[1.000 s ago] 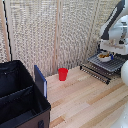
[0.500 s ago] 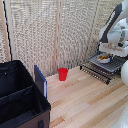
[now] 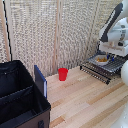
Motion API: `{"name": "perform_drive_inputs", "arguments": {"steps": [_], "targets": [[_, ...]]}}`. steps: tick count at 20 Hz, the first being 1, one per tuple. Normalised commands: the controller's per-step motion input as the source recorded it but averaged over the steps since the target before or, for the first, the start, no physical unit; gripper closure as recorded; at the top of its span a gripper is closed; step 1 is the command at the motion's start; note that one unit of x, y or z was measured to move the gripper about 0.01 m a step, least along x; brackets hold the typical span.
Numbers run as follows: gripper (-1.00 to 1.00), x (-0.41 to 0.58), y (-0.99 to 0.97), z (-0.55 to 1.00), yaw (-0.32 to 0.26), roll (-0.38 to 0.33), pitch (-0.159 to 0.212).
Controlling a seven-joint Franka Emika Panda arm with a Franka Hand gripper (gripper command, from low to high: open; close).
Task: Gently stretch your hand towards the oven tray's handle, obtaining a firm grip, and draw it cautiously out of the oven. Transition your grip to the hot dog bowl, gingerly seizing the edge, and elevate it from the surface. Hover the bowl over the tray, delicately lower it, and temper your grip, establishing the bowl's equilibrium.
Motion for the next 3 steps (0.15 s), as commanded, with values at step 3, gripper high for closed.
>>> {"name": "perform_drive_inputs", "arguments": {"steps": [3], "targets": [[-1.00,0.161,0.04,0.57,-0.110,-0.006,0.005]]}}
